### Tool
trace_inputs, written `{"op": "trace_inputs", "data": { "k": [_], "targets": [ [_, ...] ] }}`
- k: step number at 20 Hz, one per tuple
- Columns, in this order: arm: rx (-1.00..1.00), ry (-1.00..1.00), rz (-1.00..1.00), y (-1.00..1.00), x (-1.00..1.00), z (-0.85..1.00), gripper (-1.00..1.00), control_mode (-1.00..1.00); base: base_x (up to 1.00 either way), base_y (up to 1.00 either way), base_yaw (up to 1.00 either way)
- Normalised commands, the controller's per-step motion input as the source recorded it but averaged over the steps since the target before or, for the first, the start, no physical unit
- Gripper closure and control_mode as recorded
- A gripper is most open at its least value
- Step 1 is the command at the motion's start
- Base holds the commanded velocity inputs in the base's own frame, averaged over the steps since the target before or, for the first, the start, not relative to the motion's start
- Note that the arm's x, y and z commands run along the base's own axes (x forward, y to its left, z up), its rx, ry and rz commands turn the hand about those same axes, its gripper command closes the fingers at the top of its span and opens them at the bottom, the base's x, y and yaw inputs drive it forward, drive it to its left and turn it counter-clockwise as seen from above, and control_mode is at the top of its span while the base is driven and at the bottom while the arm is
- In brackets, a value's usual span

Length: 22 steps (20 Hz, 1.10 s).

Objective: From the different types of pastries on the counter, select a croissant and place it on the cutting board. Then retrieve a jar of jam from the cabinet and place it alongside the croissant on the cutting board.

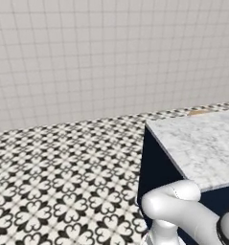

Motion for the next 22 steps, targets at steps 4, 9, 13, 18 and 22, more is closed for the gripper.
{"op": "trace_inputs", "data": {
  "k": [4,9,13,18,22],
  "targets": [
    [0.00,0.00,0.00,0.00,0.00,0.00,1.00,1.00,0.37,-1.00,-0.13],
    [0.00,0.00,0.00,0.00,0.00,0.00,1.00,1.00,0.32,-1.00,0.00],
    [0.00,0.00,0.00,0.00,0.00,0.00,1.00,1.00,0.54,-1.00,0.00],
    [0.00,0.00,0.00,0.00,0.00,0.00,1.00,1.00,0.61,-1.00,-0.01],
    [0.00,0.00,0.00,0.00,0.00,0.00,1.00,1.00,0.31,-1.00,-0.02]
  ]
}}
